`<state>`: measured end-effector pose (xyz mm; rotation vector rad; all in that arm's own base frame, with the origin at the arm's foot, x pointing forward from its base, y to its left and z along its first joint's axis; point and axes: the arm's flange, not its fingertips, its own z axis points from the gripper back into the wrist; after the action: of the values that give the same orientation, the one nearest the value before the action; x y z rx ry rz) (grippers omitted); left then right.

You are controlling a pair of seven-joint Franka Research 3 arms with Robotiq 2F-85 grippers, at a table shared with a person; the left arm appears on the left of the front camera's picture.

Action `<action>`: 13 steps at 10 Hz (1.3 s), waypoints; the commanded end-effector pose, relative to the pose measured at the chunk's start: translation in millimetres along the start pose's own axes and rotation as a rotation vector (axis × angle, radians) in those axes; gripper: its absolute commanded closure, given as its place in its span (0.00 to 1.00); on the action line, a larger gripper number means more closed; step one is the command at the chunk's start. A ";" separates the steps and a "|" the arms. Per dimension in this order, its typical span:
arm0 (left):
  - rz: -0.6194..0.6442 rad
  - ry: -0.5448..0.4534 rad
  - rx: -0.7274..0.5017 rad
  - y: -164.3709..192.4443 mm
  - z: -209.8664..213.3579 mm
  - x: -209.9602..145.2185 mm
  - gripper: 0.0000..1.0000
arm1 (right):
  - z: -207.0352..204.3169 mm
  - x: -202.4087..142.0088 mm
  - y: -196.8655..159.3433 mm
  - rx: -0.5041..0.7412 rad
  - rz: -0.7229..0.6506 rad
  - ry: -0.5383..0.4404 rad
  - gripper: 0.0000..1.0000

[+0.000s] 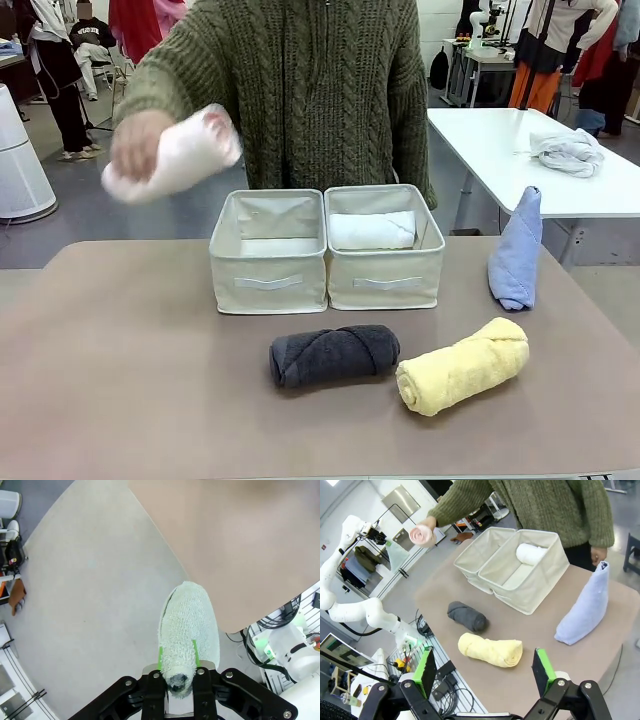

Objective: Sort the towels based on their folding style.
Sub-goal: Pick up one triangle-folded towel and place it in the left Fabric basket.

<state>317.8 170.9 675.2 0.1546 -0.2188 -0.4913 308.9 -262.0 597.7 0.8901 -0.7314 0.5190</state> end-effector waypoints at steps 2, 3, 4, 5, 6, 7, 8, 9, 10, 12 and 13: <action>-0.004 -0.012 0.018 -6.6 9.7 14.9 0.83 | 1.1 2.9 -0.5 0.018 0.020 -0.026 0.00; -0.052 -0.038 0.032 -22.8 20.4 36.6 0.83 | 1.1 2.9 -0.5 0.018 0.020 -0.026 0.00; -0.127 -0.072 0.071 -54.5 37.8 66.4 0.83 | 1.1 2.9 -0.5 0.018 0.020 -0.026 0.00; -0.212 -0.094 0.105 -90.5 61.3 104.5 0.83 | 1.1 2.9 -0.5 0.018 0.020 -0.026 0.00; -0.282 -0.071 0.128 -123.1 72.7 137.7 0.83 | 1.1 2.9 -0.5 0.018 0.020 -0.026 0.00; -0.323 -0.048 0.138 -145.2 75.4 161.2 0.83 | 1.1 2.9 -0.5 0.018 0.020 -0.026 0.00; -0.349 -0.035 0.127 -158.3 74.6 181.7 0.83 | 1.1 2.9 -0.5 0.018 0.020 -0.026 0.00; -0.361 -0.027 0.108 -166.1 71.7 191.8 0.83 | 1.1 2.9 -0.5 0.018 0.020 -0.026 0.00; -0.340 -0.025 0.090 -167.2 68.1 195.3 0.83 | 1.1 2.9 -0.5 0.018 0.020 -0.026 0.00; -0.383 -0.041 0.112 -185.5 59.9 201.3 0.83 | 1.1 2.9 -0.5 0.018 0.020 -0.026 0.00; -0.383 -0.041 0.112 -185.5 59.9 201.3 0.83 | 1.1 2.9 -0.5 0.018 0.020 -0.026 0.00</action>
<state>399.3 -84.7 726.0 0.2891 -0.2341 -0.8394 309.3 -261.7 599.7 0.8938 -0.7404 0.5193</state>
